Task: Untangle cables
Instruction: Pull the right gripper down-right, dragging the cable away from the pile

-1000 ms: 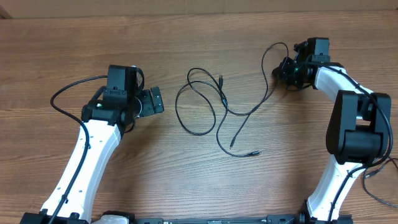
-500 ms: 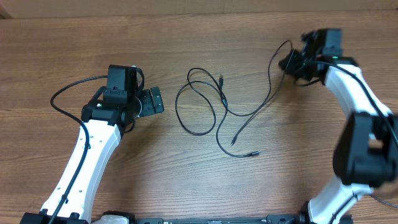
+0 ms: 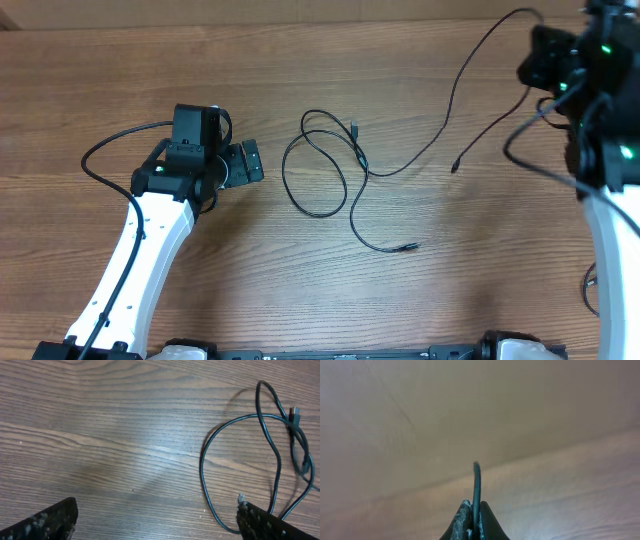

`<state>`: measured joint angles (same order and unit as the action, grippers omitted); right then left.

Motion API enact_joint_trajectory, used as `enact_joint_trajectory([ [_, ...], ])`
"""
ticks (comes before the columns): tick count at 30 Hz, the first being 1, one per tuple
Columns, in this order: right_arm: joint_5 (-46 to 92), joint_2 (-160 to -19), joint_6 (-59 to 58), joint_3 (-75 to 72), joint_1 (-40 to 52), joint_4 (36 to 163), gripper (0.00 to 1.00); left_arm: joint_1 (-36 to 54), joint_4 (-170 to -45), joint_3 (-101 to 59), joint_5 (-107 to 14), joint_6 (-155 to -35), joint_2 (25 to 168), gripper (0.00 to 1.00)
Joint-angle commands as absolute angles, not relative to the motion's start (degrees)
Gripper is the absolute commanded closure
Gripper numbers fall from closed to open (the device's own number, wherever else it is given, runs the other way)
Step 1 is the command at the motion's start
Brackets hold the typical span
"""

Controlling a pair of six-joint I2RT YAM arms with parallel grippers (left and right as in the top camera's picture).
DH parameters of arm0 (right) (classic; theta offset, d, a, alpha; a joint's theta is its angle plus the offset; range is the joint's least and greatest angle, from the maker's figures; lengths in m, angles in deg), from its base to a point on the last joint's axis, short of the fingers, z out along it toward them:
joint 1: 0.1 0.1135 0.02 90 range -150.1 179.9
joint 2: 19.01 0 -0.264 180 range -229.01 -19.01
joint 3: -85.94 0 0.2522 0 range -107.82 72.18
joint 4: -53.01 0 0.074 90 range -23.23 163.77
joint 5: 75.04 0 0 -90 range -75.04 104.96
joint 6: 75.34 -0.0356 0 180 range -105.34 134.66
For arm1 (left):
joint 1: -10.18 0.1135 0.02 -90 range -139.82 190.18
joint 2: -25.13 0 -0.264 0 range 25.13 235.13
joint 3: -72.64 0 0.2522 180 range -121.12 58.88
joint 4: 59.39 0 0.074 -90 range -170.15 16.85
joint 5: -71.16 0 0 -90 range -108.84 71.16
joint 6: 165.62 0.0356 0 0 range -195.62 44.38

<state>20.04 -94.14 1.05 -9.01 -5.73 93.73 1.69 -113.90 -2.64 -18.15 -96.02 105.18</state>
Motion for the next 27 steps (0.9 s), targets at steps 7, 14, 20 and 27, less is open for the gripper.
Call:
enact_joint_trajectory([
  [7,1.31,-82.51,1.23,-9.33,-5.95,92.55,0.96,1.91,-113.83,-3.10,-18.42,-94.91,105.40,0.00],
  [14,-3.92,-75.89,6.12,-9.33,-5.95,91.81,0.96,1.91,-113.83,-3.10,-18.42,-94.91,105.40,0.00],
  [20,-3.85,-70.25,6.26,-10.06,-5.95,87.89,0.96,1.91,-113.83,-3.10,-18.42,-94.91,105.40,0.00],
  [27,-3.90,-69.75,10.91,-13.81,-5.95,88.24,0.96,1.91,-113.83,-3.10,-18.42,-94.91,105.40,0.00],
])
